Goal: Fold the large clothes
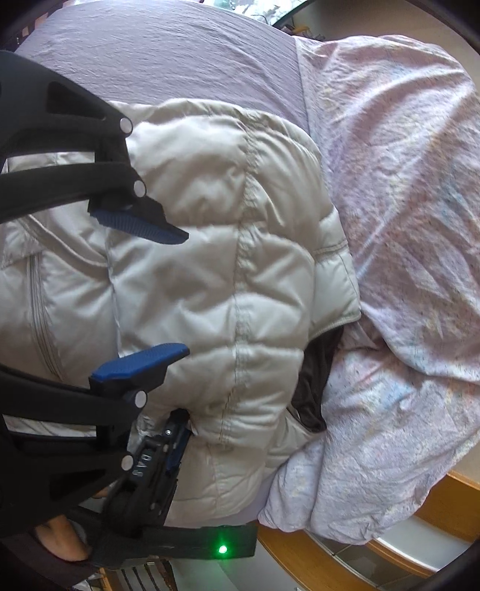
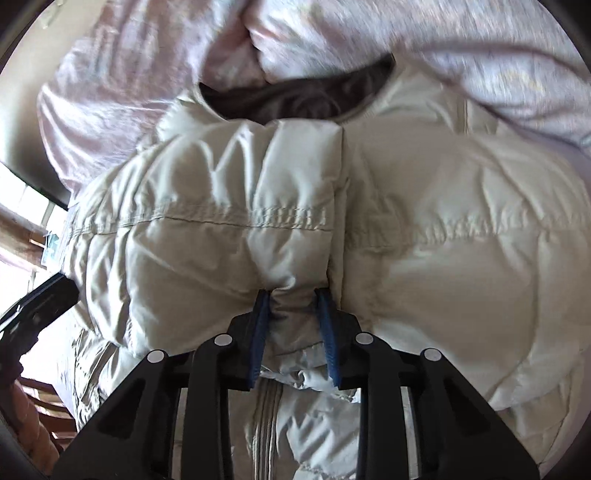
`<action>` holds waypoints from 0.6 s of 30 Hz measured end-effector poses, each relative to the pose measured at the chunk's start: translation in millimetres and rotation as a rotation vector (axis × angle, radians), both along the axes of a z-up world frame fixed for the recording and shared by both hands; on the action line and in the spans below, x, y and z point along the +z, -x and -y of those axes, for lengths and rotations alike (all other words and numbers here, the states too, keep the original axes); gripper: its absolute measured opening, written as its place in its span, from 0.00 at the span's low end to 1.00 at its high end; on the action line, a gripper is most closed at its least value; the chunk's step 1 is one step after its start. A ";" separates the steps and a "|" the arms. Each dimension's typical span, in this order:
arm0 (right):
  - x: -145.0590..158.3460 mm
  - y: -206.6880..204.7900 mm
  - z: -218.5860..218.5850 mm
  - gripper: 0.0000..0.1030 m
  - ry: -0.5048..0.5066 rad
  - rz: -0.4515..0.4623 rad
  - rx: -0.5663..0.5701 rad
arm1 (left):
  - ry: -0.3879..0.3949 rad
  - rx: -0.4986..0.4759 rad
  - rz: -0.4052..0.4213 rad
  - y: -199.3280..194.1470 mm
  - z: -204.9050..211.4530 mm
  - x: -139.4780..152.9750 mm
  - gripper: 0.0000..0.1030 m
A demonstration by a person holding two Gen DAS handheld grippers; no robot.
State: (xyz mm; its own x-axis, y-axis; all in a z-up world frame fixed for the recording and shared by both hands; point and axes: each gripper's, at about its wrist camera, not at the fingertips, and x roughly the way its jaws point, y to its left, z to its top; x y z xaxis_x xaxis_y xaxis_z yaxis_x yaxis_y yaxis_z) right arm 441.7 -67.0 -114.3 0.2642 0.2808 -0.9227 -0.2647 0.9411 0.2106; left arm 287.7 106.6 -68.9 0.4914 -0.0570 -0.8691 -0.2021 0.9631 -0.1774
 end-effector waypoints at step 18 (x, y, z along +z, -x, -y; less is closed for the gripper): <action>33.7 23.0 27.5 0.77 -0.012 0.003 -0.027 | -0.091 0.065 -0.044 73.4 -57.8 -6.1 0.80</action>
